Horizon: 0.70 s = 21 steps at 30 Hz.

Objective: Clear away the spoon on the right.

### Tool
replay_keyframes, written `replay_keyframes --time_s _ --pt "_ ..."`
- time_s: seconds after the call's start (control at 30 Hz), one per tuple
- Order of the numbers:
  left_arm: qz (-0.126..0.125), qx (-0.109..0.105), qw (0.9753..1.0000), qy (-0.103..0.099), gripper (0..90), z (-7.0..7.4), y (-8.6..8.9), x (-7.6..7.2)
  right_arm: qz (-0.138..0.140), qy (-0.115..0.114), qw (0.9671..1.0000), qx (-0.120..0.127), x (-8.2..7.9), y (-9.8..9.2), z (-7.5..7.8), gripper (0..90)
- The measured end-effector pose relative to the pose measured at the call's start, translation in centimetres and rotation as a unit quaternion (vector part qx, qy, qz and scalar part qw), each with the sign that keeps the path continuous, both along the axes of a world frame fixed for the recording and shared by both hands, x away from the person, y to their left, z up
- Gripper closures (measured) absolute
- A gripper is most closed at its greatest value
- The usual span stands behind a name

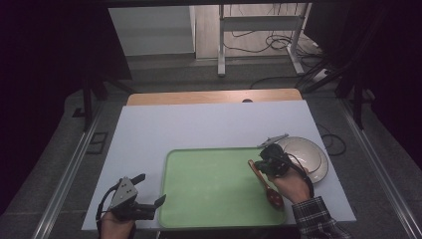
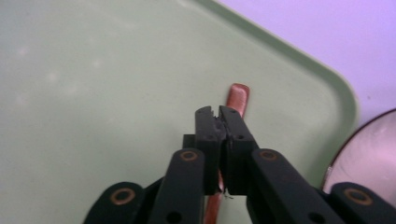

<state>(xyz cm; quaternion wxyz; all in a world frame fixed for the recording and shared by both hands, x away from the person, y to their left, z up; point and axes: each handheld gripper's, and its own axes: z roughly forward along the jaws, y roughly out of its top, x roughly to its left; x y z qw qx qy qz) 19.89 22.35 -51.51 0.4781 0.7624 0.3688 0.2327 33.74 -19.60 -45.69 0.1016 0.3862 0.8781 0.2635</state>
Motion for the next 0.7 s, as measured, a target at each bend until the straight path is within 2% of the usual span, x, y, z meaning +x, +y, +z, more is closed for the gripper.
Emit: replay_keyframes --time_s 0.23,0.37,0.7 --pt "0.001 -0.001 1.0 0.0 2.9 0.0 0.0 0.0 0.011 -0.023 0.9996 0.01 -1.1 0.5 -1.1 90.0" --pt "0.001 -0.001 1.0 0.0 2.9 0.0 0.0 0.0 0.017 -0.033 0.9993 0.003 -1.6 0.7 -1.7 90.0" --pt "0.001 -0.003 1.0 0.0 2.9 0.1 0.1 0.0 0.021 -0.029 0.9993 0.013 -2.3 0.2 -3.1 89.8"
